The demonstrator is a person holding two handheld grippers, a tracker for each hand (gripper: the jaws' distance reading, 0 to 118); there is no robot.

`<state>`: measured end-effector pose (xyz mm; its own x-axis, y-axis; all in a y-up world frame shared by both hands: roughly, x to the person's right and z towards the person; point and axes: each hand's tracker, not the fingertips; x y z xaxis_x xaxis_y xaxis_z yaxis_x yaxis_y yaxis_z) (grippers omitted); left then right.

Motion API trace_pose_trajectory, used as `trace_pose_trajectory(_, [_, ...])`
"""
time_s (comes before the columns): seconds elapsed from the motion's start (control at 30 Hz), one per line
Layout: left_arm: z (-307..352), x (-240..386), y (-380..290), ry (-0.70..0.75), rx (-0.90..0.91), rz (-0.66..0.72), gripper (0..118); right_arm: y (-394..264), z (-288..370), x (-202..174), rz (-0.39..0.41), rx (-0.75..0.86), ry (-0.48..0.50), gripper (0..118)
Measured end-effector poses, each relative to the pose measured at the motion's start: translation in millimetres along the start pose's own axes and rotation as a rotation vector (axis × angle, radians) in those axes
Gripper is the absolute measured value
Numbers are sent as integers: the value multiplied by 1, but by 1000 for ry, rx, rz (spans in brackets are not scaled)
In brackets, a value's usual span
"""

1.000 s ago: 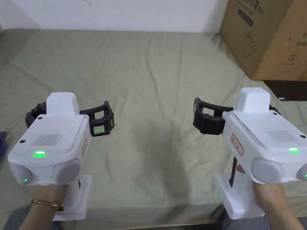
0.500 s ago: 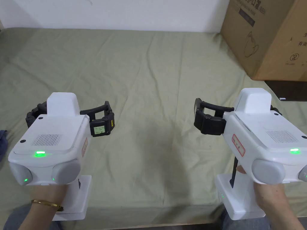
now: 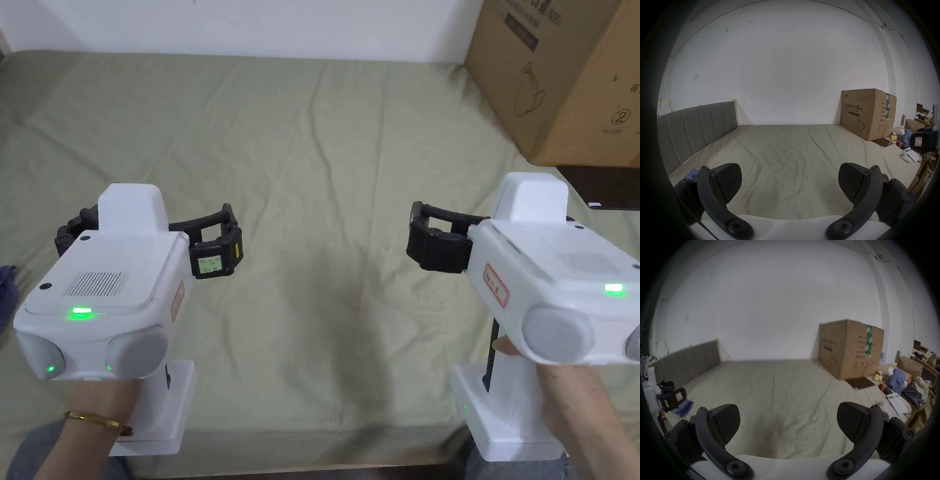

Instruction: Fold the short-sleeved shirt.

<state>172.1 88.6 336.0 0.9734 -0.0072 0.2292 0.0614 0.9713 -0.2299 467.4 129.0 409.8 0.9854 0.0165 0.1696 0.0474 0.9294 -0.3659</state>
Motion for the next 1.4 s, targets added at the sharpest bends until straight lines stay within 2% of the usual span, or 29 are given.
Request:
trace_pose_trajectory(0.07, [-2,0,3,-8,-63,37,118,15,-9,0,17,-159,-44,118])
trace_pose_trajectory(0.13, [-10,3,3,8,-197,54,118,22,-16,-3,59,-341,-19,118])
trace_pose_trajectory(0.2, [-13,7,-5,26,-305,61,118,14,-22,-10,34,-461,-9,117])
trace_pose_trajectory(0.3, [-16,8,-40,0,-346,79,118,-16,-30,-26,40,-644,57,117])
trace_pose_trajectory(0.4, [-19,13,-65,-3,-452,69,118,-50,-32,-43,64,-733,118,117])
trace_pose_trajectory(0.47, [-18,13,-79,-14,-480,69,118,-68,-37,-53,92,-783,125,117])
trace_pose_trajectory(0.6, [-22,13,-94,-6,-519,56,118,-89,-54,-58,3,-892,143,117])
trace_pose_trajectory(0.73, [-30,10,-101,2,-541,54,118,-93,-74,-62,3,-910,100,115])
trace_pose_trajectory(0.87, [-46,7,-104,12,-581,61,118,-89,-86,-65,13,-789,24,115])
trace_pose_trajectory(0.93, [-62,1,-102,8,-610,96,118,-85,-96,-64,22,-790,-19,115])
trace_pose_trajectory(1.07, [-113,-11,-91,61,-584,142,118,-82,-149,-40,39,-798,-8,115])
trace_pose_trajectory(1.1, [-127,-15,-91,86,-563,141,118,-83,-162,-32,17,-739,-31,115])
trace_pose_trajectory(1.2, [-173,-23,-88,138,-545,137,118,-87,-207,-7,-22,-557,1,115])
trace_pose_trajectory(1.27, [-203,-30,-88,156,-548,153,118,-91,-238,4,-34,-530,-111,115])
trace_pose_trajectory(1.4, [-245,-34,-103,196,-556,233,118,-106,-287,20,-35,-537,-171,115])
